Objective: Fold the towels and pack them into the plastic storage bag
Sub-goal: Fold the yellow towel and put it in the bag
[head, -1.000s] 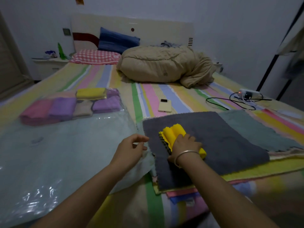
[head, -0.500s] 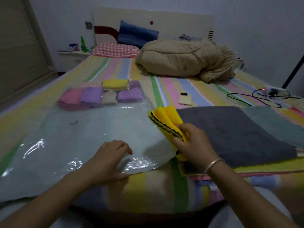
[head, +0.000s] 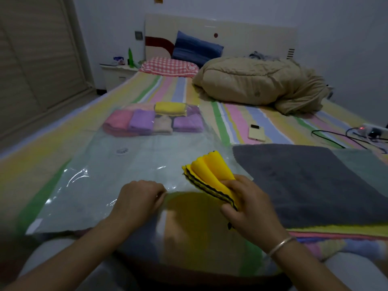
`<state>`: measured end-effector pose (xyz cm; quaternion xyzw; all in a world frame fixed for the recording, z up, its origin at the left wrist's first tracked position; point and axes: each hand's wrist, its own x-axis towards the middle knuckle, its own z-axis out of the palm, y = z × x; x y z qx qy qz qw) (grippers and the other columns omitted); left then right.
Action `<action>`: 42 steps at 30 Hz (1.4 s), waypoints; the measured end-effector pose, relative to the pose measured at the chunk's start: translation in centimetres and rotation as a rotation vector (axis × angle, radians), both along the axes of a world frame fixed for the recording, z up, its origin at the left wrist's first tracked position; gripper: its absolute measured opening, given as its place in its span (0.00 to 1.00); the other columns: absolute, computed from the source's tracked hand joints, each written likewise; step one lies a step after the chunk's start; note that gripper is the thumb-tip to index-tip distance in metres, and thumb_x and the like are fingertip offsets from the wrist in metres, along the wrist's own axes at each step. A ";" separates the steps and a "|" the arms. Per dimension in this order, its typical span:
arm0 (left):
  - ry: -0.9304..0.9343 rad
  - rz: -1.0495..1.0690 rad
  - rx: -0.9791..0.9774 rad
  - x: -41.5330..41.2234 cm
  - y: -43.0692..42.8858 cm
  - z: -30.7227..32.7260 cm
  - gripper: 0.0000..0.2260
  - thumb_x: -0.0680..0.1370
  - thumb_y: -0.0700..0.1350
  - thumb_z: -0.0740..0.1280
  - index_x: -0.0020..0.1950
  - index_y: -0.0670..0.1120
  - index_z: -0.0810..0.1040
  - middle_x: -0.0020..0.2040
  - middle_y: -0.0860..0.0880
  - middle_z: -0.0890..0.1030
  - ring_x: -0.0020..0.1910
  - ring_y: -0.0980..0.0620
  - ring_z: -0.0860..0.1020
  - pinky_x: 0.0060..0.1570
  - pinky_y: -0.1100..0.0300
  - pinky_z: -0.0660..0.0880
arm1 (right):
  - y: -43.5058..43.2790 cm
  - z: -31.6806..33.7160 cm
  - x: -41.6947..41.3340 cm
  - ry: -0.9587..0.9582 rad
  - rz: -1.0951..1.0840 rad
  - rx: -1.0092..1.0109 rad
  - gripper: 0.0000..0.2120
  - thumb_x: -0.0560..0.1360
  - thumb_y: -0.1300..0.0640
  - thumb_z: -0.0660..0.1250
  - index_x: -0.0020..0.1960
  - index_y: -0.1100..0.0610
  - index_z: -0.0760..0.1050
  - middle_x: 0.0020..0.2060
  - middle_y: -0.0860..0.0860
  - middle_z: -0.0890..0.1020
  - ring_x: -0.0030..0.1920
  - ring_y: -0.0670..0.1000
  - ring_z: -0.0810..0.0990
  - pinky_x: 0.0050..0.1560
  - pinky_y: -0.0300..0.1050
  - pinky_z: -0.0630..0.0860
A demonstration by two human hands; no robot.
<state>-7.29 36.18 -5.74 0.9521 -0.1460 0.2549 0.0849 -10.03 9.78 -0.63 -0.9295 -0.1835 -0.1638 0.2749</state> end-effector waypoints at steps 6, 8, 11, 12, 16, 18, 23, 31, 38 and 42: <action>0.354 -0.022 -0.432 0.5 0.3 2.4 0.06 0.71 0.54 0.73 0.34 0.57 0.82 0.32 0.57 0.83 0.33 0.62 0.78 0.37 0.60 0.75 | 0.3 -0.1 -0.6 -0.041 0.131 -0.058 0.21 0.63 0.48 0.64 0.56 0.46 0.78 0.58 0.46 0.77 0.53 0.51 0.77 0.46 0.47 0.76; 0.527 -0.091 -0.689 0.8 0.5 3.5 0.10 0.74 0.46 0.73 0.31 0.53 0.83 0.32 0.52 0.83 0.31 0.62 0.77 0.35 0.60 0.75 | 0.4 -0.3 -0.9 -0.043 0.211 -0.107 0.20 0.64 0.50 0.66 0.56 0.46 0.77 0.60 0.45 0.76 0.54 0.51 0.77 0.45 0.46 0.76; 0.630 -0.082 -0.926 1.0 1.0 4.9 0.10 0.76 0.47 0.69 0.36 0.49 0.86 0.36 0.50 0.85 0.35 0.60 0.80 0.32 0.66 0.74 | 0.9 -0.8 -1.3 -0.082 0.321 -0.197 0.21 0.63 0.51 0.66 0.57 0.45 0.77 0.61 0.45 0.75 0.54 0.50 0.76 0.45 0.39 0.72; 0.634 -0.084 -0.947 1.1 1.1 5.2 0.09 0.76 0.47 0.69 0.38 0.48 0.86 0.38 0.50 0.85 0.36 0.60 0.80 0.33 0.67 0.74 | 1.1 -1.1 -1.5 -0.090 0.321 -0.215 0.21 0.63 0.50 0.65 0.57 0.45 0.77 0.61 0.46 0.76 0.53 0.51 0.76 0.45 0.39 0.72; 0.546 -0.100 -0.952 1.3 0.9 6.8 0.07 0.74 0.48 0.71 0.40 0.47 0.86 0.38 0.49 0.85 0.36 0.59 0.79 0.33 0.68 0.72 | 2.6 -1.4 -1.8 0.021 0.117 -0.329 0.21 0.66 0.41 0.56 0.53 0.48 0.77 0.53 0.47 0.77 0.53 0.52 0.77 0.43 0.44 0.72; 0.437 -0.112 -0.898 1.3 0.6 7.4 0.06 0.72 0.49 0.73 0.39 0.47 0.86 0.34 0.50 0.85 0.33 0.62 0.78 0.32 0.69 0.70 | 3.4 -0.9 -1.6 0.192 0.009 -0.467 0.19 0.70 0.38 0.55 0.45 0.52 0.73 0.50 0.52 0.78 0.53 0.55 0.78 0.41 0.44 0.66; 0.216 -0.200 -0.647 1.1 0.0 8.4 0.04 0.70 0.50 0.76 0.39 0.50 0.86 0.34 0.56 0.84 0.36 0.62 0.81 0.36 0.66 0.74 | 5.9 2.4 -0.3 0.368 0.006 -0.301 0.18 0.72 0.43 0.62 0.39 0.59 0.75 0.36 0.56 0.78 0.43 0.58 0.78 0.39 0.47 0.70; 0.366 -0.316 -0.717 1.7 0.5 10.7 0.09 0.71 0.52 0.73 0.42 0.47 0.86 0.36 0.53 0.85 0.35 0.61 0.80 0.37 0.66 0.74 | 12.6 0.1 9.1 0.515 -0.043 -0.112 0.16 0.74 0.47 0.61 0.56 0.54 0.77 0.56 0.59 0.80 0.56 0.61 0.78 0.51 0.46 0.73; 0.353 0.011 -0.958 8.6 5.8 9.4 0.08 0.77 0.49 0.67 0.46 0.48 0.85 0.43 0.51 0.85 0.42 0.57 0.82 0.43 0.59 0.76 | 16.4 -2.9 18.0 0.330 -0.277 -0.054 0.27 0.73 0.34 0.61 0.61 0.54 0.74 0.56 0.58 0.75 0.58 0.61 0.74 0.55 0.50 0.72; 0.267 0.218 -0.751 14.5 10.6 7.6 0.08 0.77 0.50 0.68 0.51 0.49 0.84 0.47 0.52 0.84 0.45 0.58 0.80 0.48 0.62 0.75 | 18.9 -3.8 23.1 0.230 -0.288 -0.153 0.22 0.75 0.41 0.63 0.63 0.52 0.71 0.57 0.56 0.73 0.59 0.60 0.72 0.53 0.49 0.72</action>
